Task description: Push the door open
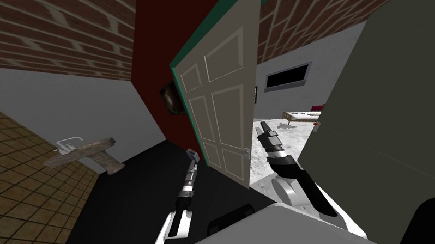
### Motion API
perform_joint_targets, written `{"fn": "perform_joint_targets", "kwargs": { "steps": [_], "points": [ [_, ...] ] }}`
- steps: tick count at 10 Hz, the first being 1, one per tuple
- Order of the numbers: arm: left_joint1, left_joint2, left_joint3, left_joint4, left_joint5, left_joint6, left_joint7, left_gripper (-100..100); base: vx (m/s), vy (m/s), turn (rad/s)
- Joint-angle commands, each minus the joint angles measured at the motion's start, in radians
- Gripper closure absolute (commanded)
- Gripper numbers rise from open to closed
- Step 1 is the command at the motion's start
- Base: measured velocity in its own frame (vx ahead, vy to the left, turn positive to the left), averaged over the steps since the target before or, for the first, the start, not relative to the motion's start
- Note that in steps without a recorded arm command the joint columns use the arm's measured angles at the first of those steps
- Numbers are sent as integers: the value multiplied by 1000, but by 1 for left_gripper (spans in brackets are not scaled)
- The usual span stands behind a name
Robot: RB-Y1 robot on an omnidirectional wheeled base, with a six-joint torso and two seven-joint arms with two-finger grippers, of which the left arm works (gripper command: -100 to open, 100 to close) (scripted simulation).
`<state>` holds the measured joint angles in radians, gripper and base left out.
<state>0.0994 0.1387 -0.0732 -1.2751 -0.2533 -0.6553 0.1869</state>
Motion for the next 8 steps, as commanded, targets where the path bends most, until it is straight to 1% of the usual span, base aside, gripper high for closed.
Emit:
{"fn": "perform_joint_targets", "kwargs": {
  "steps": [1,8],
  "points": [
    [-14,0,-2,28,-6,-6,4,-100,5,-15,-49],
    [-73,-7,-6,162,-29,-44,17,-100,-3,-26,-67]
  ]
}}
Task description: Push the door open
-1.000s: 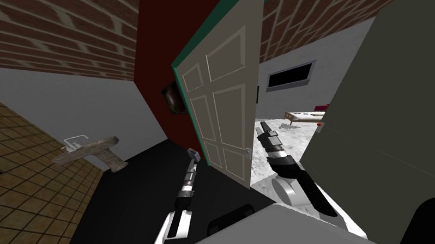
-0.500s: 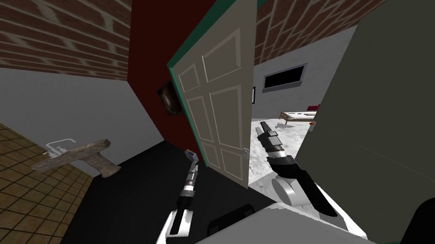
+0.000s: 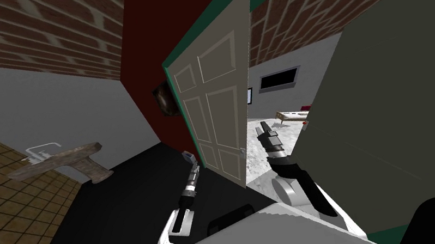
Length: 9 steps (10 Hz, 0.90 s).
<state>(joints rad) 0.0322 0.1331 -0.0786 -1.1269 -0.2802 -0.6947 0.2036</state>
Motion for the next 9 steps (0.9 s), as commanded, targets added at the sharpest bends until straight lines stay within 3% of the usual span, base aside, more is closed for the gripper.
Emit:
{"fn": "perform_joint_targets", "kwargs": {
  "steps": [1,6,9],
  "points": [
    [-15,-3,-1,32,-6,-10,2,-100,-4,-26,-77],
    [-49,-11,-3,111,-19,-32,10,-100,-6,-31,-54],
    [-81,-18,-6,182,-32,-52,17,-100,-15,-47,-83]
  ]
}}
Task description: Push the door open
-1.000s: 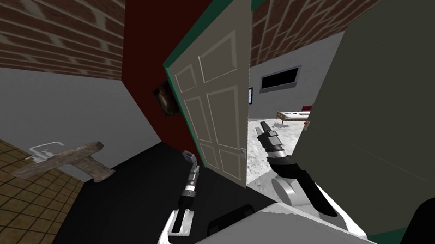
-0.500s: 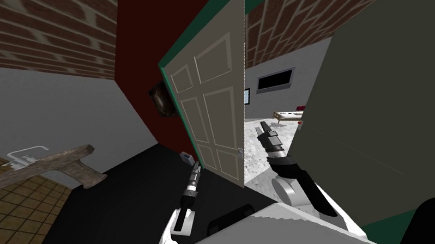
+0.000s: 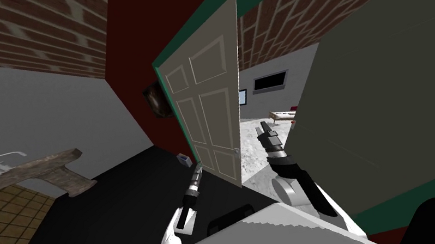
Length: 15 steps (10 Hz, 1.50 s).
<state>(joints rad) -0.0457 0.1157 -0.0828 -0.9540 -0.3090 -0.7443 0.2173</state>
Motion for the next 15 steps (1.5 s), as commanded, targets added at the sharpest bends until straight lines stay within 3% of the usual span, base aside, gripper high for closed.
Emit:
{"fn": "perform_joint_targets", "kwargs": {
  "steps": [1,9,13,15],
  "points": [
    [-13,-5,-2,31,-7,-8,5,-100,-15,-51,-78],
    [-82,-35,-7,186,-34,-52,20,-100,-16,-56,-71],
    [-120,-58,-10,271,-49,-76,28,-100,-12,-55,-70],
    [-130,-67,-10,293,-53,-82,30,-100,-19,-69,-51]
  ]
}}
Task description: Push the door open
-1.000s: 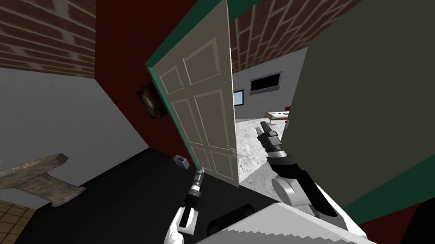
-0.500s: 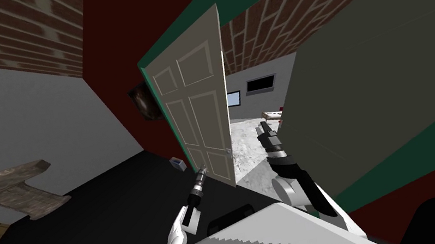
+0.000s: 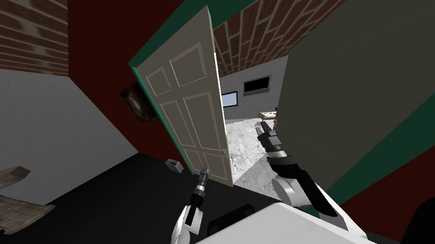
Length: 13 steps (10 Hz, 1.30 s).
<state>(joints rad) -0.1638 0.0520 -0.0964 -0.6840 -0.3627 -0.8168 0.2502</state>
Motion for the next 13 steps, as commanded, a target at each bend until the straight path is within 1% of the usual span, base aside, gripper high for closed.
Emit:
{"fn": "perform_joint_targets", "kwargs": {
  "steps": [1,3,5,6,7,8,9,10,12,13],
  "points": [
    [-15,-6,3,30,0,-11,-2,-100,-10,-30,-17],
    [-25,-15,2,52,-4,-18,0,-100,-9,-26,-40],
    [-44,-34,1,95,-12,-30,4,-100,-13,-60,-74],
    [-50,-42,1,108,-14,-33,5,-100,-9,-69,-50],
    [-58,-52,0,126,-17,-38,7,-100,-17,-68,-55],
    [-71,-73,-1,156,-22,-47,10,-100,-31,-94,-96],
    [-75,-59,3,158,-17,-50,6,-100,-14,-46,-15],
    [-76,-36,5,162,-15,-52,3,-100,77,-75,-31],
    [-76,-36,5,162,-15,-52,3,-100,81,-51,-2],
    [-76,-24,8,163,-13,-51,-1,-100,102,-53,-35]
  ]
}}
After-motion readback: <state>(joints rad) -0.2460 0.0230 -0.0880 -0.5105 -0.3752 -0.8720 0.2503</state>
